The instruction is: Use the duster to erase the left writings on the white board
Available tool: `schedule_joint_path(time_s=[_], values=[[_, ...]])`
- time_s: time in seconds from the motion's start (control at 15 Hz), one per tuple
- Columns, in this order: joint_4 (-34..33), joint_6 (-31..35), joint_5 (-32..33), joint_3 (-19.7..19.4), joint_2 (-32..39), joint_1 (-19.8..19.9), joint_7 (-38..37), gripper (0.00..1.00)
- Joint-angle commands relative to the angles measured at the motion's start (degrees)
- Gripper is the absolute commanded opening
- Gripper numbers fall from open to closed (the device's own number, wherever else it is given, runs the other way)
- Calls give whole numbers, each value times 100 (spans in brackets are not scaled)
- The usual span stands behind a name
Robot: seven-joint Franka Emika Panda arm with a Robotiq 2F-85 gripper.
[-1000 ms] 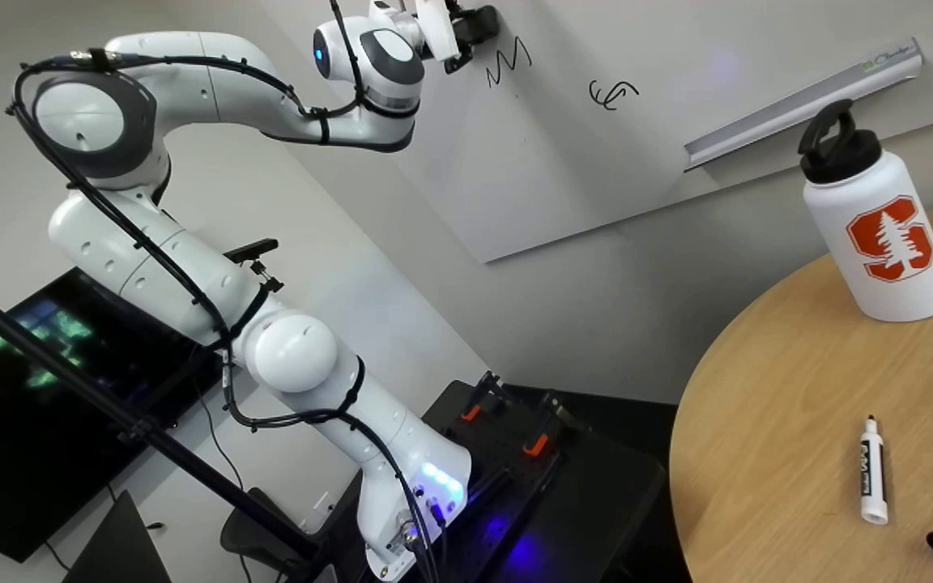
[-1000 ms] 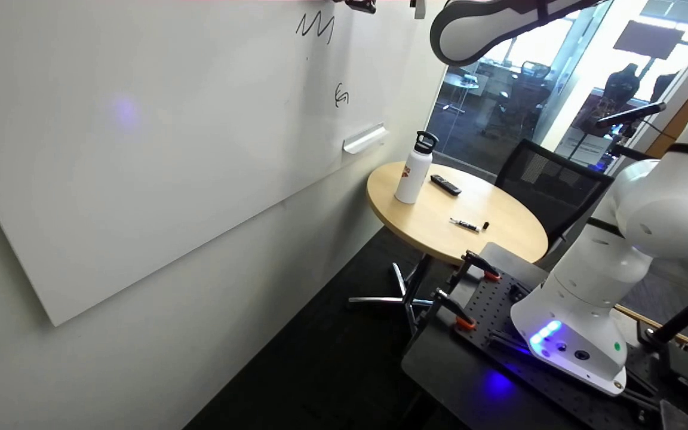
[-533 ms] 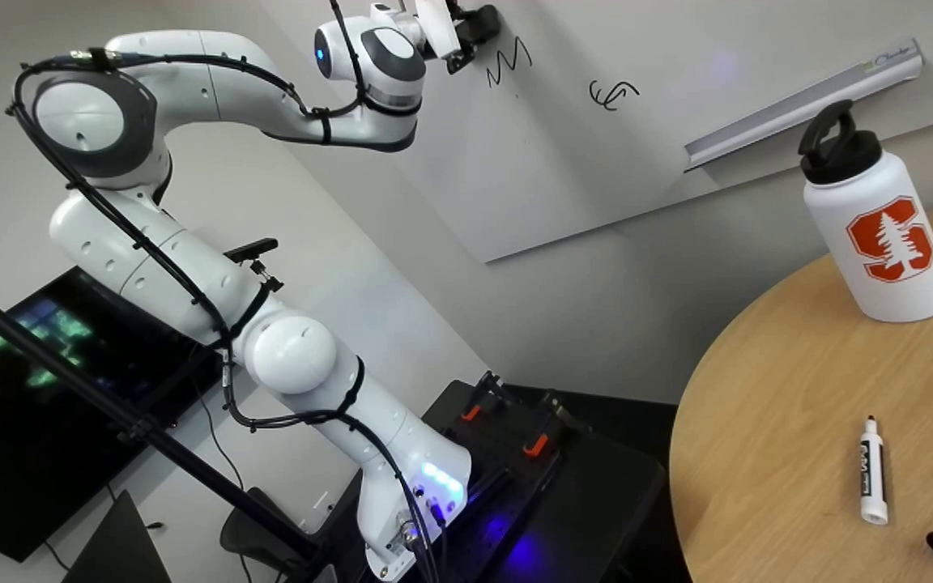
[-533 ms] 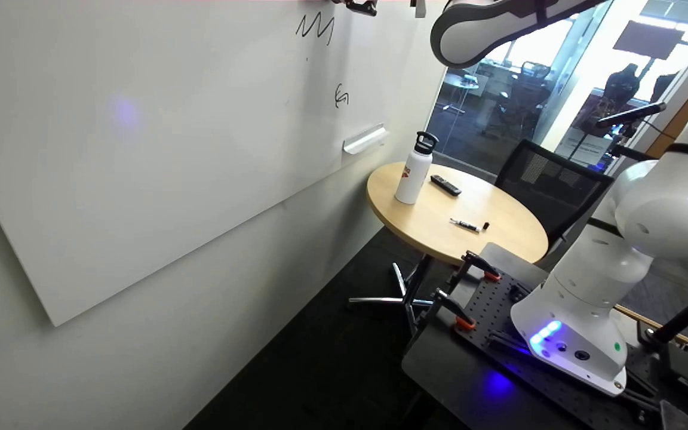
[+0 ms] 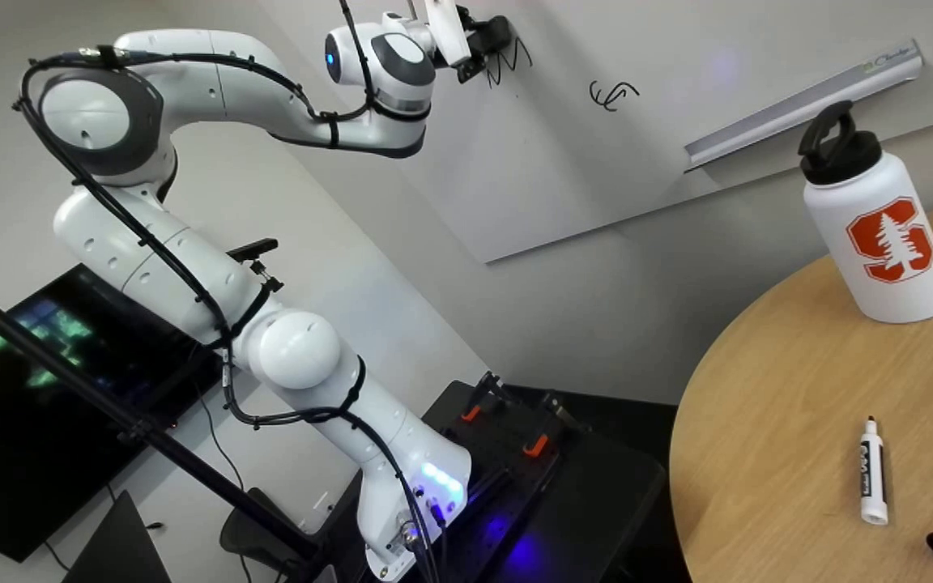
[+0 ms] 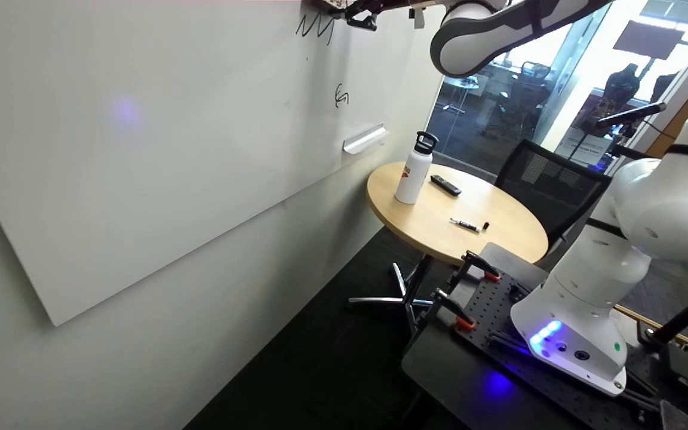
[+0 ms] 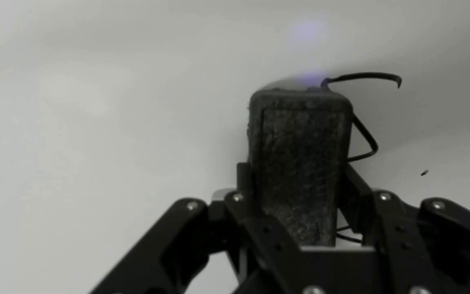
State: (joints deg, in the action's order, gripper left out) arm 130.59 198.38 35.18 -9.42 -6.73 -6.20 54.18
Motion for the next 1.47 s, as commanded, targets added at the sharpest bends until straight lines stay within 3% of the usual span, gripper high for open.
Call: schedule_joint_path(time_s=[0.0,0.4,0.6,0.87,0.93,1.4], values=[[-71,0,260,-536,288,-441,28,28],[105,0,708,-1227,533,-797,-74,28],[128,-1,941,-1363,694,-819,-189,28],[-152,-1,1160,-1135,679,-818,-439,28],[-257,-1,601,-926,689,-1031,-40,28],[-525,-2,-216,-610,229,-1738,380,28]])
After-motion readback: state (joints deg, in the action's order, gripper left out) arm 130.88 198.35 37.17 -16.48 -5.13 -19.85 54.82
